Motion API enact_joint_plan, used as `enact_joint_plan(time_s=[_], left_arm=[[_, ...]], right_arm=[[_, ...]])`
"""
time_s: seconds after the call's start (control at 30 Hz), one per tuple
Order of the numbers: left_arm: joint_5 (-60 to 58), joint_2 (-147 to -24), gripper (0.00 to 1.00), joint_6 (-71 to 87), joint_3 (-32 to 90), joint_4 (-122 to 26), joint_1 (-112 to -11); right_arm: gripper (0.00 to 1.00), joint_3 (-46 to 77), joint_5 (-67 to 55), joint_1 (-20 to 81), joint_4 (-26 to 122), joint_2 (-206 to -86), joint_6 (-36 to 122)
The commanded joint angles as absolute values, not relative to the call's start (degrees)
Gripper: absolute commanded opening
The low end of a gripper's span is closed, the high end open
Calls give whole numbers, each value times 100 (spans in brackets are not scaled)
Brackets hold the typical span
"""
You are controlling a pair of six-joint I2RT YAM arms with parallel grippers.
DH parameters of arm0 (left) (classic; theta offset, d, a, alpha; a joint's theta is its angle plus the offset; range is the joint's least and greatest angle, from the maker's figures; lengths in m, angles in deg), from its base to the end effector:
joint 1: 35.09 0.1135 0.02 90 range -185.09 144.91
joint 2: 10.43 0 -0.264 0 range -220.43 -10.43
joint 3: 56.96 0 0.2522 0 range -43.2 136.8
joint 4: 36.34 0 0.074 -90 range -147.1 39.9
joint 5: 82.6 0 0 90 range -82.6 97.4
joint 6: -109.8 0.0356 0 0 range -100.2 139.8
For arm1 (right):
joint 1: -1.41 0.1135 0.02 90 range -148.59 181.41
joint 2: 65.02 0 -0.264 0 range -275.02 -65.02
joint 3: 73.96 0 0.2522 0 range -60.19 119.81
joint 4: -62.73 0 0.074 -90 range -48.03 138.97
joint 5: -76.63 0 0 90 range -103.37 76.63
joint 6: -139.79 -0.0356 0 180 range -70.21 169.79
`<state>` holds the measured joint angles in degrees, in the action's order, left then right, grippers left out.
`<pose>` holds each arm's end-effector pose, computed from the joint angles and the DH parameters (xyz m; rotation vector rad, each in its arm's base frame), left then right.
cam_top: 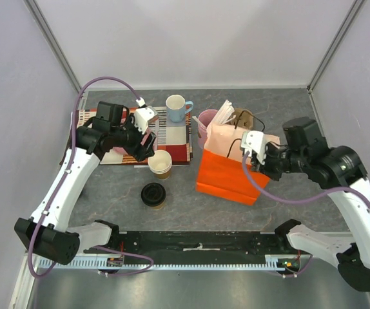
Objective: Pack the takeout coffee
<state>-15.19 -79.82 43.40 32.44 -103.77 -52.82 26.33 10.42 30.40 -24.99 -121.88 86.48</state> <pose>0.2210 -0.0850 0.3682 1.0004 2.1342 -0.4218 0.1112 0.0780 0.4335 -1.4125 1.8135 0.4164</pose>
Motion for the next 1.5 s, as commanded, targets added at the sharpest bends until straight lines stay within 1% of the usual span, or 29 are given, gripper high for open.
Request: enact_joint_plan(time_s=[0.0, 0.33, 0.5, 0.7, 0.87, 1.07, 1.1, 1.17, 1.2, 1.23, 1.27, 1.3, 1.33, 1.47], left_arm=[[-1562, -8066, 77, 4195, 3450, -10169, -5258], [-1475, -8118, 77, 4204, 3441, -10152, -5258], [-1430, -8118, 77, 4213, 3441, -10143, -5267], [-1430, -8110, 77, 4239, 3432, -10152, -5258], [-1422, -8083, 77, 4230, 3424, -10143, -5258], [-1430, -8057, 77, 4248, 3423, -10152, -5258], [-1422, -8057, 77, 4257, 3424, -10152, -5258], [-1413, -8057, 77, 4248, 3424, -10143, -5266], [-1413, -8066, 77, 4248, 3424, -10152, -5267], [-1413, -8057, 77, 4257, 3424, -10152, -5258], [-1404, -8057, 77, 4257, 3424, -10160, -5266], [-1404, -8057, 77, 4257, 3424, -10152, -5258], [-1395, -8057, 77, 4248, 3424, -10160, -5266], [-1387, -8066, 77, 4257, 3467, -10178, -5258]], right_arm=[[0, 2348, 1300, 3418, -2407, -12417, 9337], [0, 1848, 1185, 4456, -1775, -12848, 10164], [0, 1557, 1414, 4474, -976, -12628, 10236], [0, 1486, 1292, 4482, -940, -12690, 9972], [0, 1320, 1168, 4491, -588, -12593, 9296], [0, 950, 1221, 4588, -227, -12329, 9216], [4, 959, 1204, 4588, -210, -12329, 9198], [21, 1020, 1151, 4597, -218, -12347, 9189], [33, 1038, 1159, 4597, -253, -12355, 9207], [41, 1082, 1194, 4597, -280, -12364, 9216], [54, 1100, 1212, 4614, -280, -12364, 9216], [81, 1126, 1238, 4606, -271, -12382, 9181], [98, 1187, 1291, 4606, -289, -12391, 9172], [98, 1389, 1818, 4605, -158, -12365, 8997]])
